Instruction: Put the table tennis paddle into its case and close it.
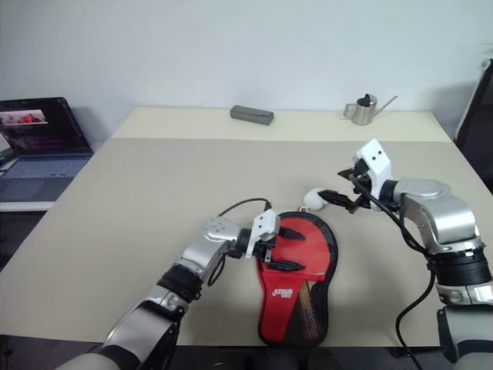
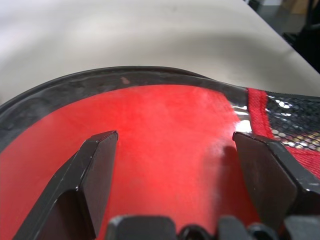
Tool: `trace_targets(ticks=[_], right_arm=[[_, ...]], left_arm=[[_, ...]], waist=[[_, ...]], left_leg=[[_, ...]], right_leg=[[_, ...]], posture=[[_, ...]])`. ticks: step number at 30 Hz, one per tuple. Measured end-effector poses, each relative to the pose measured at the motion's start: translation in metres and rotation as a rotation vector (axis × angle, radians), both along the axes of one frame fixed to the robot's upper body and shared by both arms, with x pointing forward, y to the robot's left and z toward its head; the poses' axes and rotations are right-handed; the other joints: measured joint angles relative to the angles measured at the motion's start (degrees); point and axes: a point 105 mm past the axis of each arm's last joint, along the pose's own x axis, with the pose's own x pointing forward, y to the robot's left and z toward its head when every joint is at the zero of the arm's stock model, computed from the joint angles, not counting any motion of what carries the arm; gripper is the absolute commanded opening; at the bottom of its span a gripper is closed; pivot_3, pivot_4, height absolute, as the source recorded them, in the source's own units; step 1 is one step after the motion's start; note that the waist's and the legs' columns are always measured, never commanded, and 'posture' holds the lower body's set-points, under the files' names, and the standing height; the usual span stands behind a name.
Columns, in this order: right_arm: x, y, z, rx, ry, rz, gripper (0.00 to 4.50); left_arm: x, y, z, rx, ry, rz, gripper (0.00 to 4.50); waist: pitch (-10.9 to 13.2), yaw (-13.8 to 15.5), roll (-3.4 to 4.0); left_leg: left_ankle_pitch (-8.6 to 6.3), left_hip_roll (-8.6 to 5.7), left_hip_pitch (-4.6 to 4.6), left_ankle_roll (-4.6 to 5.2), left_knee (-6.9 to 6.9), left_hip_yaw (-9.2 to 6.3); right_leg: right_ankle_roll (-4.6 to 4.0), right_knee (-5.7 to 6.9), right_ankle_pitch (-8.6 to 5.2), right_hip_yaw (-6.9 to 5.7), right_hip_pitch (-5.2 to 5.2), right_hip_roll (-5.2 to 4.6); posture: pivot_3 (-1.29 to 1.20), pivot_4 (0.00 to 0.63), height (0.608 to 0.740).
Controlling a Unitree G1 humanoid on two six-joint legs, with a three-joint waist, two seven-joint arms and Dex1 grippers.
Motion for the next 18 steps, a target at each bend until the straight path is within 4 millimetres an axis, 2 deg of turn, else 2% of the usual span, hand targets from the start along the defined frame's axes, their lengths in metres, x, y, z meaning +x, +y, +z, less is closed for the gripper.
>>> trace_targets(ticks=[4, 8, 12, 18], right_arm=[[0.000, 0.002, -0.001, -0.002, -0.001, 0.001, 4.50], [0.008, 0.000, -0.003, -0.004, -0.009, -0.026, 4.50], [0.026, 0.007, -0.009, 0.004, 0.005, -0.065, 4.50], [0.054, 0.015, -0.027, 0.006, 0.074, -0.144, 4.50]], left_arm=[[0.001, 0.001, -0.005, 0.009, -0.003, 0.025, 4.00], [0.001, 0.002, -0.006, 0.014, -0.002, 0.027, 4.00], [0.000, 0.003, -0.007, 0.015, 0.000, 0.026, 4.00], [-0.002, 0.006, -0.006, 0.024, 0.005, 0.001, 4.00]], waist=[[-0.02, -0.07, 0.00], [-0.21, -0.19, 0.08], [-0.32, -0.21, 0.10], [-0.40, -0.36, 0.07]], left_leg=[[-0.02, -0.20, 0.78, 0.02, -0.10, 0.02], [-0.02, -0.44, 0.82, 0.03, -0.10, -0.10], [-0.02, -0.48, 0.82, 0.03, -0.10, -0.14], [-0.03, -0.49, 0.78, 0.03, -0.18, -0.16]], right_leg=[[0.02, -0.10, -0.02, 0.02, 0.76, 0.01], [0.03, -0.09, -0.02, 0.02, 0.79, 0.00], [0.02, -0.08, -0.02, 0.02, 0.77, -0.02], [0.00, -0.10, -0.03, 0.05, 0.65, -0.02]], posture=[[0.00, 0.150, 0.740], [0.00, 0.150, 0.740], [0.00, 0.150, 0.740], [0.00, 0.150, 0.740]])
